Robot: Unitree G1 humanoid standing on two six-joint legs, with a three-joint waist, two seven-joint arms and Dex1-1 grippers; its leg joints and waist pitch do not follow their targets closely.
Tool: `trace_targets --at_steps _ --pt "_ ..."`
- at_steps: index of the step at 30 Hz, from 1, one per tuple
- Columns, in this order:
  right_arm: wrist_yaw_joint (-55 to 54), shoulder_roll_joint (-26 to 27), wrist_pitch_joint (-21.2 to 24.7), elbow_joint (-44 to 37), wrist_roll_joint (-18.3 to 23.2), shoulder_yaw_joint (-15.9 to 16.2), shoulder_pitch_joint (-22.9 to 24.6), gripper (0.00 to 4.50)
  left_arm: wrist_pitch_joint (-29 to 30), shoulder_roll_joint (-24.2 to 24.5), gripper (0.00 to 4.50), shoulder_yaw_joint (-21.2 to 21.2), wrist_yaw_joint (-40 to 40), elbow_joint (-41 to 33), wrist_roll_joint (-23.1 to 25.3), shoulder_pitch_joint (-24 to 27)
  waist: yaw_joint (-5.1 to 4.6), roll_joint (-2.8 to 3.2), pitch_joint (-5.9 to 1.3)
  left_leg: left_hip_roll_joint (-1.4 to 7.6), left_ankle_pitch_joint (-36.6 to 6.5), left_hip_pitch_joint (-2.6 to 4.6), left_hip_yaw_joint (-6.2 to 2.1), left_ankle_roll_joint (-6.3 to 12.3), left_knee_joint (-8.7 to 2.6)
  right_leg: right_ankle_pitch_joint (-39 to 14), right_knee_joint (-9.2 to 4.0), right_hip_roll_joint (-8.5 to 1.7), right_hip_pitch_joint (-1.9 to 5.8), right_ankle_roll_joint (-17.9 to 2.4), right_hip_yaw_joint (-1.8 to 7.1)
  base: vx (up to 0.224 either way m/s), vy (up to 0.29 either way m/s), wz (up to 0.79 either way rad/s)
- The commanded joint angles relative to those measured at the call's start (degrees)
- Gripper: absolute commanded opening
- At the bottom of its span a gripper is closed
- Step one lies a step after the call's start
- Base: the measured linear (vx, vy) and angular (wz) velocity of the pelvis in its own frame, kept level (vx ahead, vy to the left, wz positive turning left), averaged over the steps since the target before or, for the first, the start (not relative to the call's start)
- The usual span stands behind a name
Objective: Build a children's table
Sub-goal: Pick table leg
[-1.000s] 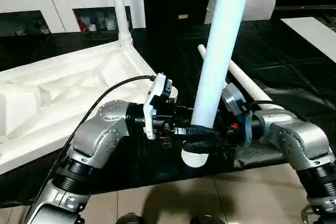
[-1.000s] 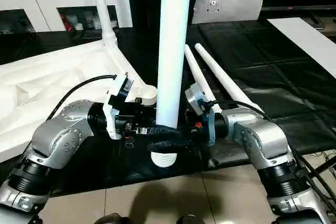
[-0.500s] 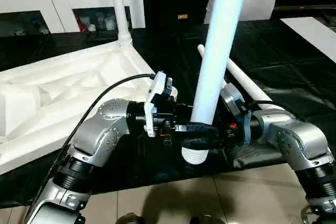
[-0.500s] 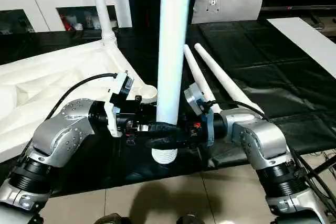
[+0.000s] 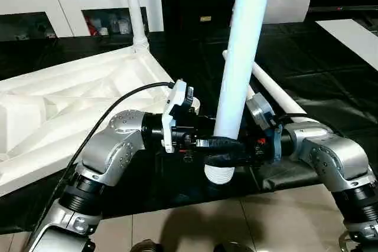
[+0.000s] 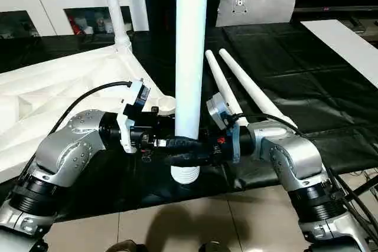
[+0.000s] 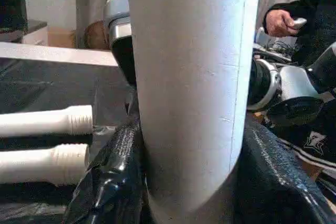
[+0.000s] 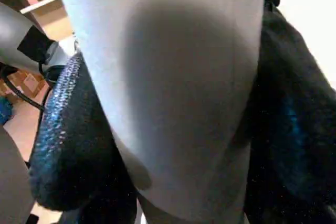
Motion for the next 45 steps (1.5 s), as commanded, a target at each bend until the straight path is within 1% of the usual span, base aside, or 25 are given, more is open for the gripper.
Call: trace_targets --at_steps 1,3,4,7,8,10,12,13,16,17,18,19,20,24,26,28,30,32,34,36,37,38,41,43,45 --pt "-0.4 -0.1 0.4 -0.2 0.2 -0.6 -0.1 2.04 1.5 0.2 2.54 0.0 0.3 -1.1 -0.3 -0.9 -0.10 0.06 -4.34 3.39 -12.6 1.36 -1.45 1.37 -4.17 -19.6 -4.49 -4.52 2.72 -10.7 2.75 0.000 0.000 0.00" --pt "-0.5 -0.1 0.3 -0.2 0.2 -0.6 0.0 2.02 2.3 0.2 2.68 0.4 0.6 -1.6 -0.9 -0.8 -0.08 0.05 -4.40 3.39 -12.4 1.39 -1.44 1.41 -4.11 -19.3 -4.44 -4.53 2.72 -10.8 2.76 0.000 0.000 0.00" --pt "-0.6 -0.1 0.2 -0.3 0.2 -0.6 0.1 2.00 2.8 0.4 2.75 0.5 0.4 -2.1 -1.5 -0.7 -0.03 0.30 -4.53 3.36 -12.3 1.38 -1.49 1.52 -4.05 -19.0 -4.41 -4.52 2.80 -10.9 2.74 0.000 0.000 0.00" --pt "-0.8 0.0 0.1 -0.2 0.1 -0.6 0.3 1.95 3.5 0.2 3.04 1.0 0.5 -2.9 -2.5 -0.5 -0.07 0.16 -4.51 3.39 -12.2 1.31 -1.47 1.52 -4.10 -18.8 -4.44 -4.50 2.82 -10.9 2.73 0.000 0.000 0.00" --pt "-1.7 0.6 -0.4 0.0 -0.3 -0.6 0.9 1.94 4.7 0.4 3.12 1.6 0.4 -4.7 -4.1 -0.2 0.02 0.80 -4.72 3.39 -12.1 1.41 -1.50 1.25 -4.00 -18.3 -4.28 -4.56 2.85 -11.0 2.72 0.000 0.000 0.00" --pt "-2.3 0.9 -0.8 0.1 -0.5 -0.8 1.2 1.94 5.4 0.5 3.15 1.8 0.6 -5.8 -4.8 0.0 -0.06 0.49 -4.64 3.41 -12.6 1.35 -1.53 1.33 -4.15 -18.1 -4.35 -4.43 2.82 -11.3 2.66 0.000 0.000 0.00" --pt "-2.6 1.1 -1.0 0.0 -0.6 -0.8 1.5 1.94 5.7 0.4 3.35 2.2 0.8 -6.4 -5.4 0.1 -0.12 0.57 -4.67 3.33 -12.8 1.33 -1.48 1.33 -4.10 -18.3 -4.37 -4.39 2.84 -11.2 2.67 0.000 0.000 0.00" --pt "-3.0 1.2 -1.2 -0.2 -0.7 -0.9 2.0 1.94 5.4 -0.4 3.49 3.4 1.8 -6.6 -6.2 0.3 -0.07 0.91 -4.63 3.27 -12.9 1.34 -1.50 1.36 -4.05 -19.0 -4.45 -4.44 2.84 -10.9 2.66 0.000 0.000 0.00" --pt "-3.9 1.6 -1.6 -0.7 -0.5 -1.4 2.9 1.94 5.0 -2.5 3.67 6.8 4.0 -6.5 -9.2 0.6 -0.05 0.81 -4.55 3.13 -13.8 1.38 -1.34 1.28 -3.94 -21.8 -4.97 -4.44 2.72 -10.2 2.60 0.000 0.000 0.00" --pt "-4.5 2.1 -1.5 -1.0 0.0 -2.0 3.4 1.94 4.4 -4.9 3.81 10.3 6.2 -5.9 -12.2 0.7 -0.04 0.83 -4.65 3.06 -13.9 1.23 -1.46 1.32 -3.92 -22.6 -4.96 -4.42 2.85 -9.7 2.49 0.000 0.000 0.00" --pt "-4.5 2.1 -1.5 -1.0 0.0 -2.0 3.4 1.94 4.4 -4.9 3.81 10.3 6.2 -5.9 -12.2 0.7 -0.08 0.92 -4.66 3.06 -13.8 1.18 -1.43 1.30 -3.91 -22.7 -4.95 -4.43 2.88 -9.6 2.46 0.000 0.000 0.00" --pt "-5.2 2.6 -1.7 -1.5 0.4 -2.5 4.1 1.94 4.5 -7.8 3.93 14.6 9.4 -5.6 -17.0 0.8 -0.11 0.93 -4.66 3.06 -14.0 1.23 -1.41 1.31 -3.85 -23.2 -5.07 -4.40 2.82 -9.4 2.38 0.000 0.000 0.00" --pt "-5.5 2.8 -1.8 -1.6 0.5 -2.7 4.3 1.94 4.7 -9.0 3.98 16.3 10.7 -5.5 -19.3 0.8 -0.05 0.83 -4.69 2.93 -14.1 1.15 -1.35 1.28 -3.63 -23.5 -5.15 -4.44 2.81 -9.6 2.31 0.000 0.000 0.00" --pt "-6.3 3.2 -2.5 -2.2 0.4 -2.5 5.1 1.94 5.9 -10.6 4.00 19.1 13.3 -6.4 -23.8 1.3 -0.24 0.88 -4.74 2.87 -14.2 1.15 -1.48 1.94 -3.78 -25.1 -5.27 -4.15 2.66 -8.0 2.16 0.000 0.000 0.00" --pt "-10.7 6.0 -6.3 -1.7 -1.5 -3.3 5.0 1.94 3.6 -12.7 4.00 21.6 19.9 -5.3 -21.1 0.9 -0.36 1.22 -4.65 2.94 -14.2 1.17 -1.53 1.82 -3.79 -26.2 -5.42 -4.16 2.34 -7.0 2.10 0.000 0.000 0.00" --pt "-12.0 6.8 -6.9 -1.4 -2.0 -3.6 4.7 1.94 2.7 -12.7 4.00 21.7 21.1 -4.7 -19.2 0.8 -0.50 1.02 -4.68 2.77 -14.7 1.37 -1.57 1.74 -3.81 -28.1 -5.81 -4.15 2.28 -5.7 1.98 0.000 0.000 0.00" --pt "-15.5 8.2 -9.2 -0.3 -4.4 -3.8 3.7 1.94 1.9 -12.4 4.00 21.3 28.0 -1.7 -12.3 -0.2 -0.64 1.12 -4.62 2.89 -15.1 1.40 -1.67 1.38 -4.00 -28.7 -5.84 -3.94 2.09 -4.6 1.98 0.000 0.000 0.00" --pt "-17.6 8.9 -11.5 0.8 -6.7 -3.5 3.0 1.94 0.0 -11.3 4.00 19.4 32.7 1.5 -5.5 -1.1 -0.87 1.24 -4.70 2.67 -16.0 1.68 -1.78 0.77 -3.96 -29.5 -6.02 -3.88 1.92 -2.9 1.86 0.000 0.000 0.00" --pt "-20.3 9.7 -13.2 2.2 -8.5 -3.4 2.2 1.94 -2.3 -8.9 4.00 15.3 33.1 1.8 0.2 -0.7 -0.67 1.27 -4.77 2.91 -15.6 1.41 -2.14 0.79 -4.26 -29.1 -6.03 -4.19 2.03 -2.5 1.99 0.000 0.000 0.00" --pt "-22.4 10.6 -14.3 3.2 -9.8 -3.5 1.8 1.94 -2.0 -7.9 4.00 12.7 32.4 -0.5 1.5 0.4 -0.79 1.26 -5.00 3.09 -14.7 1.21 -2.11 0.69 -4.31 -25.7 -5.44 -4.24 2.18 -3.7 2.15 0.000 0.000 0.00" --pt "-22.7 10.8 -14.7 3.6 -10.2 -3.4 1.7 1.94 -2.0 -8.2 4.00 12.2 32.0 -1.6 1.3 0.7 -0.71 1.37 -5.03 3.25 -14.3 1.21 -1.94 0.84 -4.29 -23.4 -5.32 -4.39 2.14 -5.3 2.33 0.000 0.000 0.00" --pt "-22.7 10.8 -14.7 3.6 -10.2 -3.4 1.7 1.94 -2.0 -8.2 4.00 12.2 32.0 -1.6 1.3 0.7 -0.56 1.46 -5.17 3.27 -13.4 1.13 -1.81 1.14 -4.18 -20.8 -5.02 -4.37 2.24 -6.8 2.41 0.000 0.000 0.00" --pt "-23.7 11.0 -15.7 4.5 -11.5 -3.1 1.6 1.94 -1.4 -8.2 4.00 10.1 29.8 -5.8 0.8 1.2 -0.25 1.35 -5.39 3.28 -10.1 0.65 -1.61 2.55 -4.00 -14.1 -4.27 -4.44 2.63 -9.3 2.51 0.000 0.000 0.00" --pt "-24.9 11.4 -16.7 5.4 -12.4 -3.3 1.5 1.94 -1.1 -8.1 4.00 8.6 29.0 -8.2 1.0 1.4 -0.25 1.38 -5.31 3.31 -10.4 0.70 -1.56 2.76 -3.99 -14.5 -4.26 -4.51 2.62 -9.7 2.50 0.000 0.000 0.00" --pt "-25.8 11.7 -17.7 6.2 -12.9 -3.4 1.3 1.93 -1.6 -8.0 4.00 7.9 28.9 -8.9 1.3 1.4 -0.39 1.40 -5.01 3.23 -12.1 0.82 -1.50 2.52 -4.10 -17.6 -4.60 -4.38 2.47 -9.3 2.41 0.000 0.000 0.00"
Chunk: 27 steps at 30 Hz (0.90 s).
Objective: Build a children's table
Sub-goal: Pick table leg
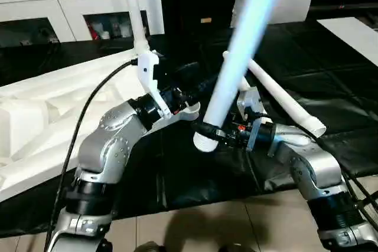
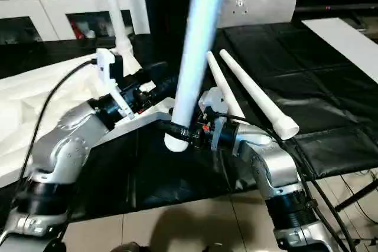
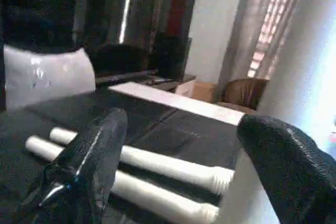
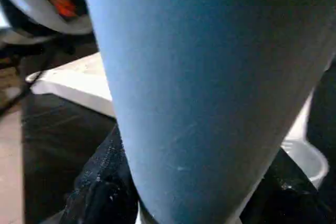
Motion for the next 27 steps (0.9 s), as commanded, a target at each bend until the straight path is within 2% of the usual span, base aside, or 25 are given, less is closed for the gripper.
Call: trace_targets --at_steps 1,5,6,8,10,11,12,13,17,18,19,20,21,22,24,25,26,27 --pt "-1.7 0.5 -0.2 1.4 -1.4 -0.4 -1.3 1.93 -0.1 0.0 4.00 -3.4 -2.6 -2.4 0.1 -0.3 -0.33 -0.12 -3.95 3.15 -13.5 1.26 -1.46 2.03 -4.10 -20.1 -4.72 -4.37 2.64 -8.7 2.45 0.000 0.000 0.00" --pt "-2.5 1.0 -0.8 1.9 -1.7 -0.8 -1.3 1.93 -1.2 0.5 4.00 -3.2 -2.6 -1.3 1.2 -0.3 -0.56 -0.05 -3.80 3.11 -16.0 1.50 -1.65 0.96 -4.30 -23.7 -5.13 -4.24 2.40 -7.1 2.42 0.000 0.000 0.00" --pt "-4.4 1.6 -0.8 2.3 -1.7 -2.0 -1.4 1.93 -1.9 0.6 4.00 -1.8 -1.1 0.3 2.3 -0.7 -0.58 -0.19 -3.84 3.09 -15.8 1.47 -1.63 0.87 -4.29 -23.6 -5.17 -4.27 2.40 -6.9 2.47 0.000 0.000 0.00" --pt "-7.1 2.1 -0.7 2.6 -1.7 -3.4 -1.6 1.93 -2.9 0.9 4.00 -0.1 0.9 2.2 3.3 -1.1 -0.65 -0.03 -3.88 3.06 -16.1 1.66 -1.66 0.59 -4.32 -23.8 -5.15 -4.23 2.23 -6.8 2.44 0.000 0.000 0.00" --pt "-9.7 2.3 -0.1 2.6 -2.1 -4.4 -1.7 1.93 -3.3 1.2 4.00 1.1 2.3 3.2 3.9 -1.3 -0.65 -0.06 -3.94 2.99 -15.4 1.36 -1.72 0.38 -4.34 -22.8 -4.99 -4.26 2.44 -6.8 2.46 0.000 0.000 0.00" --pt "-15.0 2.6 3.4 1.8 -2.5 -6.6 -1.8 1.93 -2.3 2.4 4.00 3.5 5.5 4.5 4.8 -1.6 -0.91 -1.21 -4.01 2.98 -14.3 1.32 -1.58 0.35 -4.38 -21.3 -4.82 -4.00 2.42 -6.9 2.54 0.000 0.000 0.00" --pt "-16.7 2.6 5.3 0.9 -2.5 -7.2 -1.5 1.93 -1.7 3.2 4.00 4.4 7.0 4.8 5.4 -1.7 -0.72 -0.79 -4.05 2.84 -13.8 1.37 -1.67 0.40 -4.36 -21.0 -4.52 -4.10 2.50 -7.2 2.55 0.000 0.000 0.00" --pt "-18.1 2.5 6.8 -0.4 -3.0 -7.6 -1.1 1.93 -1.1 4.1 4.00 5.3 8.2 5.0 6.1 -1.7 -0.80 -0.61 -4.05 2.77 -13.5 1.32 -1.66 0.28 -4.32 -20.9 -4.48 -4.05 2.56 -7.1 2.53 0.000 0.000 0.00" --pt "-21.9 3.6 11.9 -7.5 -2.9 -7.7 1.3 1.93 1.3 6.0 4.00 9.3 15.0 5.5 9.2 0.2 -1.28 -0.39 -4.09 2.85 -11.9 1.19 -1.59 0.96 -4.27 -18.4 -4.27 -4.00 2.58 -7.3 2.52 0.000 0.000 0.00" --pt "-22.4 3.8 12.1 -7.9 -3.0 -7.7 1.4 1.93 1.0 6.0 4.00 9.5 15.4 5.4 9.4 0.5 -1.46 -0.40 -4.01 2.86 -11.9 1.09 -1.65 1.03 -4.34 -18.3 -4.24 -4.01 2.61 -7.4 2.50 0.000 0.000 0.00" --pt "-24.6 4.9 12.1 -9.3 -3.5 -7.7 2.0 1.93 0.3 5.8 4.00 10.5 16.4 5.1 9.5 1.9 -1.59 -0.01 -3.92 2.90 -12.8 1.12 -1.68 0.87 -4.39 -19.3 -4.51 -4.13 2.44 -7.3 2.46 0.000 0.000 0.00" --pt "-26.6 6.0 9.9 -10.8 -4.4 -7.8 2.9 1.93 -0.7 5.1 4.00 11.3 18.3 4.5 10.1 3.5 -1.68 0.00 -3.89 2.81 -13.6 1.16 -1.67 0.61 -4.38 -20.2 -4.64 -4.19 2.32 -7.1 2.47 0.000 0.000 0.00" --pt "-26.7 6.1 10.1 -11.2 -4.3 -7.7 3.1 1.93 -1.0 5.0 4.00 11.4 18.9 4.3 10.4 3.9 -1.73 -0.06 -3.74 2.82 -14.5 1.26 -1.58 0.45 -4.46 -21.7 -4.90 -4.16 2.10 -6.7 2.49 0.000 0.000 0.00" --pt "-26.5 5.8 13.0 -12.8 -2.8 -7.3 3.7 1.93 -2.8 4.4 4.00 11.7 21.5 3.8 12.3 5.4 -1.67 -0.01 -3.72 2.84 -15.0 1.42 -1.64 0.37 -4.47 -22.4 -5.01 -4.09 2.07 -6.4 2.47 0.000 0.000 0.00" --pt "-28.5 7.4 12.0 -14.0 -1.8 -8.8 4.5 1.93 -1.9 3.6 4.00 12.1 23.1 2.3 12.1 7.1 -1.69 0.06 -3.57 2.98 -16.1 1.43 -1.71 0.17 -4.64 -23.7 -5.16 -4.08 1.96 -5.5 2.51 0.000 0.000 0.00" --pt "-30.4 9.1 9.2 -14.3 -1.6 -10.3 5.0 1.93 -1.0 3.0 4.00 12.2 25.9 1.2 13.6 8.5 -1.55 0.44 -3.49 2.94 -17.5 1.56 -1.79 -0.20 -4.68 -25.2 -5.20 -4.20 1.58 -5.1 2.49 0.000 0.000 0.00" --pt "-32.5 10.6 9.0 -15.0 -1.2 -12.2 5.2 1.93 1.4 2.8 4.00 11.6 30.9 0.2 17.8 9.9 -1.79 0.14 -3.38 3.11 -18.7 1.55 -1.89 -0.65 -4.87 -26.1 -5.45 -4.09 1.53 -4.5 2.45 0.000 0.000 0.00" --pt "-34.1 11.1 10.8 -15.8 -1.3 -13.0 5.4 1.93 4.5 3.1 4.00 10.8 33.7 -0.6 20.5 11.0 -1.80 0.78 -3.37 3.10 -19.3 1.71 -2.07 -0.93 -4.91 -26.0 -5.20 -3.96 1.43 -4.3 2.44 0.000 0.000 0.00"
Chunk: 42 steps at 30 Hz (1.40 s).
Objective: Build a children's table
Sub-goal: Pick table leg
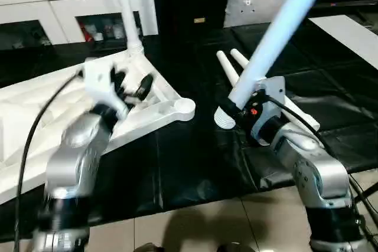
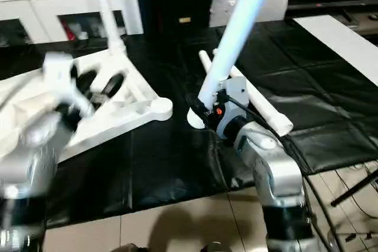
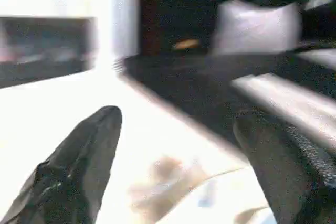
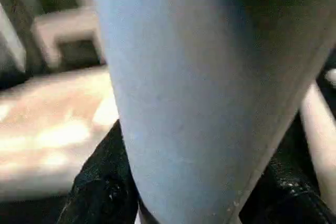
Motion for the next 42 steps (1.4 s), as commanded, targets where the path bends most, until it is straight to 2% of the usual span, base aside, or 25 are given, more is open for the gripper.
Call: trace_targets --at_steps 1,4,11,12,14,17,19,20,22,23,24,25,26,30,31,32,33,34,35,36,37,38,40,41,42 --pt "-2.9 -0.1 1.8 -3.1 0.5 -2.3 0.5 1.93 6.5 1.0 4.00 -1.4 5.1 -2.1 5.0 1.4 -0.35 0.99 -3.43 2.99 -20.2 1.84 -2.13 -1.15 -4.77 -26.8 -5.41 -3.85 1.45 -3.9 2.24 0.000 0.000 0.00" --pt "-2.3 -0.9 0.9 -3.5 -1.8 -0.6 3.2 1.93 3.1 2.7 4.00 -4.1 0.8 -3.5 5.1 5.7 -0.22 1.02 -3.44 2.66 -20.7 1.69 -2.32 -1.26 -4.80 -29.1 -5.95 -4.06 1.44 -2.2 2.24 0.000 0.000 0.00" --pt "-2.6 0.8 -0.4 -4.5 -0.1 0.2 8.4 1.93 -2.4 -3.1 4.00 0.4 5.1 -10.4 2.9 12.3 -0.13 0.57 -3.40 2.87 -21.6 1.08 -2.33 -0.60 -4.88 -28.0 -6.01 -4.34 1.51 -3.4 2.27 0.000 0.000 0.00" --pt "-2.3 0.6 -0.8 -4.4 -0.4 0.7 8.8 1.93 -1.7 -2.8 4.00 0.5 5.4 -11.2 3.2 12.9 -0.11 -0.40 -3.41 2.90 -21.5 0.87 -2.30 -0.50 -4.93 -28.3 -5.96 -4.33 1.65 -3.2 2.22 0.000 0.000 0.00" --pt "-1.7 0.3 -1.9 -4.0 -1.5 1.7 9.1 1.93 -1.2 -2.1 4.00 0.4 4.8 -12.0 3.4 14.0 0.01 -0.03 -3.14 2.66 -22.2 1.26 -2.31 -0.35 -4.76 -32.4 -6.29 -4.35 1.06 -1.8 2.19 0.000 0.000 0.00" --pt "-0.2 0.6 -0.7 -4.8 -0.2 2.4 8.2 1.93 -2.2 -1.7 4.00 -0.6 4.2 -13.7 4.5 15.5 0.13 -0.54 -3.07 2.57 -22.3 1.35 -2.40 -0.50 -4.70 -35.3 -6.62 -4.37 0.76 -0.1 2.17 0.000 0.000 0.00" --pt "0.7 0.2 -0.7 -5.0 -0.3 3.0 8.2 1.93 -2.5 -1.9 4.00 -0.8 3.9 -14.1 4.5 15.9 0.19 -0.58 -3.05 2.80 -22.7 1.22 -2.56 -0.85 -4.94 -34.1 -6.43 -4.35 0.82 -0.2 2.22 0.000 0.000 0.00" --pt "2.1 -0.4 -0.9 -5.2 -0.4 4.0 8.2 1.93 -2.7 -2.3 4.00 -1.1 3.4 -14.5 4.1 16.3 0.12 -1.36 -3.07 2.86 -22.6 1.20 -2.43 -0.82 -4.97 -33.9 -6.54 -4.30 0.77 -0.2 2.30 0.000 0.000 0.00" --pt "2.9 -0.7 -1.4 -5.1 -0.6 4.8 8.2 1.93 -3.3 -2.6 4.00 -1.6 3.2 -14.5 4.2 16.5 0.46 -1.04 -3.13 2.96 -22.5 1.36 -2.42 -1.02 -5.03 -32.2 -6.27 -4.39 0.68 -0.8 2.53 0.000 0.000 0.00" --pt "3.4 -1.1 -1.8 -4.7 -0.9 5.5 7.9 1.93 -3.6 -2.7 4.00 -2.1 3.6 -14.4 4.7 16.6 1.06 -2.85 -2.69 1.91 -22.8 -2.17 -4.53 1.44 -6.47 -31.0 -4.54 -5.99 3.51 -2.4 0.37 0.000 0.000 0.00" --pt "3.6 -1.4 -2.1 -4.6 -1.1 5.8 7.7 1.93 -3.4 -2.8 4.00 -2.3 4.0 -14.5 4.8 16.5 1.03 -1.14 -2.54 2.01 -26.5 -2.02 -4.90 1.47 -7.07 -34.6 -4.56 -6.05 3.60 -2.5 -0.36 -0.010 0.002 0.31" --pt "4.1 -1.7 -2.1 -4.4 -1.4 6.3 7.3 1.93 -3.3 -2.7 4.00 -2.8 3.8 -14.4 4.8 16.5 0.45 -2.33 -2.78 1.42 -29.8 -1.00 -5.56 1.34 -5.82 -38.9 -5.41 -7.45 3.02 -2.3 -1.01 -0.010 0.002 0.31" --pt "4.4 -1.9 -2.0 -4.3 -1.5 6.6 7.1 1.93 -3.2 -2.7 4.00 -3.3 3.5 -14.3 4.8 16.4 0.48 -1.64 -2.46 0.97 -31.7 -0.61 -6.13 0.25 -4.90 -43.5 -6.46 -8.63 3.72 -2.1 -1.81 0.026 -0.008 0.55" --pt "4.7 -2.6 -2.8 -3.7 -2.4 6.7 7.1 1.93 -5.0 -1.8 4.00 -6.6 0.8 -12.5 6.5 15.4 -0.76 -1.23 -1.03 -0.02 -42.5 -1.04 -6.37 -2.82 -4.59 -54.1 -7.02 -7.65 7.22 -0.4 -5.89 0.032 -0.014 0.54" --pt "4.7 -2.9 -3.4 -3.6 -2.8 6.6 7.3 1.93 -5.3 -1.5 4.00 -7.4 0.0 -11.9 6.6 14.9 -0.67 -0.13 -0.61 0.87 -49.8 -0.83 -5.82 -4.77 -8.04 -47.1 -2.72 -3.89 8.48 -1.2 -6.07 0.051 -0.015 0.59" --pt "4.7 -3.1 -3.6 -3.5 -2.7 6.3 7.7 1.93 -5.4 -1.2 4.00 -8.5 -1.3 -11.2 6.5 14.3 -1.30 0.09 -1.39 5.91 -58.0 5.42 -6.68 -5.70 -10.64 -25.0 3.37 -1.14 6.06 -2.4 -3.41 0.089 -0.027 0.47" --pt "4.7 -3.4 -4.9 -3.5 -3.0 5.9 8.5 1.93 -5.6 -1.0 4.00 -9.5 -2.3 -10.1 6.7 13.7 -0.69 -0.05 -0.73 7.05 -61.2 6.04 -6.66 -6.34 -11.69 -19.8 4.12 -1.17 5.33 -2.9 -2.82 0.105 -0.051 0.32" --pt "4.7 -3.5 -5.2 -3.5 -3.0 5.9 8.6 1.93 -5.7 -0.9 4.00 -9.6 -2.4 -10.0 6.8 13.6 0.64 -0.56 0.02 7.26 -62.1 5.21 -3.74 -5.89 -12.90 -18.6 5.23 -1.10 5.91 -2.4 -2.05 0.105 -0.051 0.32" --pt "4.4 -3.6 -5.6 -3.6 -3.1 5.5 9.0 1.93 -5.7 -1.0 4.00 -9.9 -2.7 -9.3 6.9 13.1 2.06 -2.13 0.08 5.46 -56.5 5.59 -0.07 -4.72 -11.28 -30.8 2.98 -1.32 6.13 -2.4 0.23 0.086 -0.091 0.24" --pt "4.0 -3.5 -5.7 -3.6 -3.1 5.2 9.0 1.93 -5.8 -0.8 4.00 -10.2 -3.0 -9.0 6.9 12.9 2.05 -5.61 0.68 -0.09 -34.9 12.54 1.52 -2.16 5.65 -63.7 -11.16 -7.46 -1.78 -2.2 3.42 0.099 -0.087 0.15" --pt "3.5 -3.4 -5.8 -3.6 -3.0 4.6 9.0 1.93 -6.0 -0.6 4.00 -10.8 -3.7 -8.4 7.0 12.5 2.33 -3.11 1.38 0.04 -21.2 8.84 -1.39 1.06 8.47 -69.1 -12.44 -12.75 1.47 -4.5 7.89 0.099 -0.087 0.15" --pt "3.0 -3.3 -5.6 -3.8 -2.9 3.9 9.1 1.93 -6.2 -0.8 4.00 -11.1 -3.9 -7.6 7.0 11.9 3.81 -3.53 -0.68 -1.60 -10.9 -0.59 -5.12 3.33 8.63 -64.1 -8.36 -12.33 12.30 -6.0 11.65 0.190 -0.027 -0.05" --pt "3.6 -3.9 -5.7 -4.0 -3.2 4.1 9.3 1.93 -6.4 -1.1 4.00 -11.1 -3.1 -6.9 7.5 11.5 4.40 -3.48 -1.70 -1.09 -9.5 1.16 -4.52 4.42 3.12 -40.9 -6.02 -6.20 11.88 -11.5 9.33 0.197 -0.015 0.12" --pt "3.7 -4.3 -6.2 -4.1 -3.7 4.4 9.4 1.93 -6.6 -1.2 4.00 -11.1 -2.6 -6.4 8.0 11.3 3.85 -1.28 -3.04 -0.05 -5.1 4.77 -3.65 4.90 -1.65 -24.8 -4.00 -2.16 9.55 -13.9 5.65 0.113 -0.004 0.47" --pt "3.7 -4.5 -6.2 -4.1 -3.9 4.5 9.5 1.93 -6.7 -1.3 4.00 -11.0 -2.3 -6.2 8.1 11.3 2.13 -1.93 -2.43 0.87 -3.8 5.08 -4.85 7.99 -3.23 -18.2 -2.53 0.21 8.07 -13.3 4.51 0.159 0.020 0.24"
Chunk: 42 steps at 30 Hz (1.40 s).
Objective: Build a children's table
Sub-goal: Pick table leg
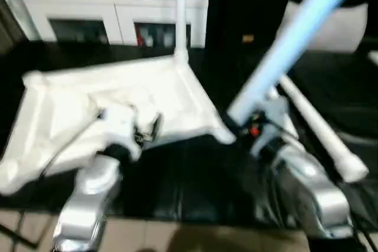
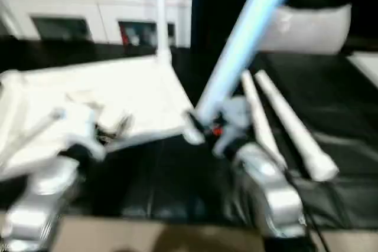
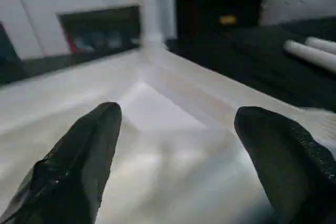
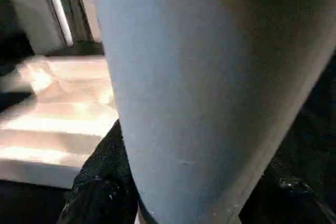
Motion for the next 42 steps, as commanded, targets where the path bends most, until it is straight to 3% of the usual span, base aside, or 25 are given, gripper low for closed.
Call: trace_targets --at_steps 1,2,3,4,5,6,7,8,9,10,11,12,13,14,15,16,19,20,22,26,30,32,37,40,42 --pt "0.3 0.2 -0.5 -1.4 0.1 1.1 -0.6 1.93 0.0 0.1 4.00 1.0 0.6 1.6 0.4 0.1 -1.64 0.10 -3.89 4.15 8.7 1.12 -2.71 11.10 -6.22 -2.2 -3.13 -0.35 0.67 -12.6 0.92 0.159 0.020 0.24" --pt "0.4 -0.1 -0.5 -1.5 0.0 1.3 -0.4 1.93 -0.2 0.0 4.00 1.0 0.4 1.7 0.2 0.2 -5.23 1.05 -6.17 10.38 25.1 10.18 -10.04 26.64 -5.49 -1.7 3.13 -2.23 -9.55 -3.1 -1.03 0.209 -0.002 -0.02" --pt "0.6 -0.3 -0.5 -1.9 0.4 1.4 0.0 1.93 -0.5 -0.2 4.00 0.9 0.2 1.5 0.2 0.5 -4.64 0.41 -5.51 11.27 33.7 8.74 -9.10 31.08 -4.60 -0.3 4.55 -3.79 -11.83 3.1 -0.19 0.185 -0.023 0.05" --pt "0.6 -0.3 -0.5 -1.9 0.4 1.4 0.0 1.93 -0.5 -0.2 4.00 0.9 0.2 1.5 0.2 0.5 -5.04 0.07 -5.64 10.80 36.8 8.10 -8.29 31.58 -4.57 2.2 4.67 -4.40 -12.56 4.4 0.21 0.185 -0.023 0.05" --pt "0.7 -0.4 -0.6 -2.0 0.4 1.5 0.2 1.93 -0.6 -0.3 4.00 0.9 0.3 1.4 0.4 0.7 -5.27 -0.52 -5.45 9.22 37.0 6.25 -6.72 31.04 -5.16 5.0 4.24 -4.49 -12.26 4.4 0.36 0.144 -0.044 0.02" --pt "0.8 -0.4 -0.6 -2.1 0.4 1.5 0.2 1.93 -0.8 -0.3 4.00 0.9 0.3 1.5 0.4 0.8 -5.01 -2.47 -5.42 2.33 28.5 4.34 -2.47 25.11 -2.33 14.2 -1.71 -4.80 -10.31 -0.8 1.49 0.000 0.000 0.00" --pt "0.8 -0.2 -0.6 -2.0 0.3 1.5 0.2 1.93 -1.0 -0.3 4.00 0.9 0.5 1.5 0.4 1.0 -3.80 -5.94 -5.17 -3.95 9.6 -1.91 0.94 18.94 -0.61 8.6 -6.31 -5.47 -2.89 -4.3 5.23 0.000 0.000 0.00" --pt "0.7 -0.2 -0.5 -1.8 0.1 1.5 0.1 1.93 -1.3 -0.4 4.00 1.2 0.9 1.4 0.4 1.2 -2.70 -5.86 -5.60 -2.83 3.0 -6.12 -0.81 13.25 3.50 12.8 -6.28 -11.59 2.27 -13.3 10.01 0.000 0.000 0.00" --pt "0.8 -0.2 -0.5 -1.8 0.0 1.6 0.0 1.93 -1.3 -0.4 4.00 1.3 0.9 1.4 0.4 1.3 -2.29 -5.07 -5.42 -2.02 5.7 -6.17 -1.39 9.07 3.35 19.7 -5.27 -11.33 1.96 -15.1 8.77 0.115 -0.076 -0.09" --pt "0.8 -0.1 -0.4 -1.8 0.2 1.6 -0.3 1.93 -0.9 -0.1 4.00 1.4 0.8 1.3 0.5 1.4 -2.56 -4.72 -4.62 -1.63 11.3 -6.15 -1.51 2.56 1.59 32.9 -4.21 -8.99 0.70 -14.7 5.64 0.115 -0.076 -0.09" --pt "0.9 -0.1 -0.4 -1.8 0.2 1.5 -0.5 1.93 -0.9 0.5 4.00 1.1 0.1 1.3 0.7 1.6 -2.81 -3.72 -4.03 -0.11 16.1 -5.07 -1.38 0.42 -2.98 34.1 -3.97 -6.22 -1.47 -12.2 2.24 0.066 -0.071 -0.16" --pt "1.4 -0.1 -0.9 -1.8 0.6 1.4 -0.5 1.93 -0.9 1.1 4.00 0.8 -0.5 1.4 1.0 1.7 -2.86 -2.16 -4.01 0.95 16.8 -5.03 -1.47 0.37 -4.38 30.4 -3.74 -5.13 -1.84 -11.5 1.64 0.056 -0.023 -0.07" --pt "1.8 -0.1 -1.4 -2.0 1.0 1.3 -0.5 1.93 -1.1 1.5 4.00 0.6 -1.1 1.6 1.3 1.7 -3.27 -1.26 -4.48 2.69 17.0 -4.14 -1.69 1.52 -3.85 27.0 -3.13 -3.85 -2.36 -11.4 2.09 0.056 -0.023 -0.07" --pt "1.6 -0.3 -1.7 -1.9 0.7 1.2 -0.7 1.93 -1.0 1.8 4.00 0.5 -1.7 1.8 1.2 1.7 -3.70 -1.40 -4.79 3.47 19.0 -3.93 -2.25 2.35 -4.18 26.4 -2.75 -4.28 -1.74 -12.6 2.07 0.000 0.000 0.00" --pt "1.4 -0.5 -1.6 -1.6 0.7 1.0 -1.0 1.92 -0.7 2.4 4.00 0.1 -3.0 2.0 1.0 1.5 -3.63 -1.32 -4.72 3.40 19.2 -4.04 -2.20 2.40 -4.23 25.5 -3.08 -4.29 -1.64 -12.9 2.02 0.000 0.000 0.00" --pt "1.4 -0.8 -1.5 -1.4 0.8 0.8 -1.2 1.92 -0.4 2.8 4.00 0.0 -4.0 2.2 0.6 1.2 -3.38 -1.68 -4.35 3.56 15.3 -3.40 -1.82 2.47 -4.37 21.5 -3.83 -4.42 -2.37 -13.8 2.25 0.000 0.000 0.00" --pt "2.1 -1.6 -2.0 -0.8 0.5 0.2 -1.9 1.92 0.4 4.1 4.00 -0.4 -7.8 2.3 -1.7 0.0 -3.20 -1.82 -3.44 3.98 0.1 -3.17 -1.04 1.03 -5.63 6.1 -5.08 -4.99 -2.42 -14.7 2.49 0.000 0.000 0.00" --pt "2.3 -1.8 -1.8 -0.8 0.7 -0.1 -2.1 1.92 0.8 4.6 4.27 -0.7 -9.1 2.3 -2.4 -0.5 -3.22 -1.86 -3.15 3.98 -4.6 -2.87 -0.69 0.18 -5.97 0.7 -5.47 -4.98 -2.80 -14.1 2.59 0.000 0.000 0.00" --pt "3.1 -2.0 -1.7 -1.0 1.2 -0.6 -2.6 1.92 1.1 6.5 4.34 -2.0 -13.3 2.7 -3.7 -1.8 -3.32 -1.86 -2.98 3.99 -9.2 -2.59 -0.37 -0.64 -6.38 -5.7 -6.02 -5.11 -3.19 -12.7 2.69 -0.051 0.001 0.06" --pt "3.8 -2.3 -5.9 -0.2 0.2 -0.3 -3.3 1.92 2.2 11.4 4.50 -6.1 -21.4 3.6 -3.1 -4.5 -3.57 -1.80 -3.17 4.13 -7.0 -3.23 0.05 -0.94 -6.53 -4.5 -5.93 -5.35 -3.17 -11.5 2.80 0.000 0.000 0.00" --pt "5.5 -3.3 -3.6 0.2 1.2 0.5 -3.7 1.92 4.8 15.5 4.50 -10.2 -29.7 5.3 -2.6 -6.8 -3.51 -1.66 -3.64 3.79 -0.8 -3.43 0.35 0.52 -6.10 2.4 -5.41 -5.24 -2.85 -12.5 2.77 0.000 0.000 0.00" --pt "6.2 -3.9 -2.8 0.0 1.3 0.9 -3.5 1.92 6.2 16.8 4.15 -11.3 -32.6 5.7 -3.4 -7.3 -3.54 -1.58 -3.77 3.76 1.7 -3.65 0.39 1.10 -6.02 5.7 -5.17 -5.22 -2.64 -13.3 2.73 0.000 0.000 0.00" --pt "7.2 -3.9 -2.0 -1.0 2.9 0.2 -2.9 1.92 6.8 17.0 3.72 -11.7 -33.7 7.5 -4.3 -8.5 -3.51 -1.45 -3.68 3.86 0.4 -3.50 0.55 1.45 -6.15 5.1 -5.30 -5.17 -2.68 -14.6 2.60 0.000 0.000 0.00" --pt "7.5 -3.6 -4.1 -1.5 3.3 -0.1 -2.2 1.92 8.4 17.2 3.60 -12.0 -34.4 7.3 -4.9 -9.4 -3.62 -1.31 -3.56 4.05 -1.6 -3.41 0.56 0.95 -6.31 3.0 -5.46 -5.13 -2.80 -14.9 2.54 0.000 0.000 0.00" --pt "7.3 -4.1 1.3 -3.1 5.1 0.2 -1.1 1.92 9.0 16.8 3.29 -11.8 -34.0 8.3 -4.6 -9.7 -3.57 -1.24 -3.50 4.04 -1.4 -3.44 0.55 0.93 -6.36 2.4 -5.53 -5.07 -2.70 -14.7 2.61 0.000 0.000 0.00"
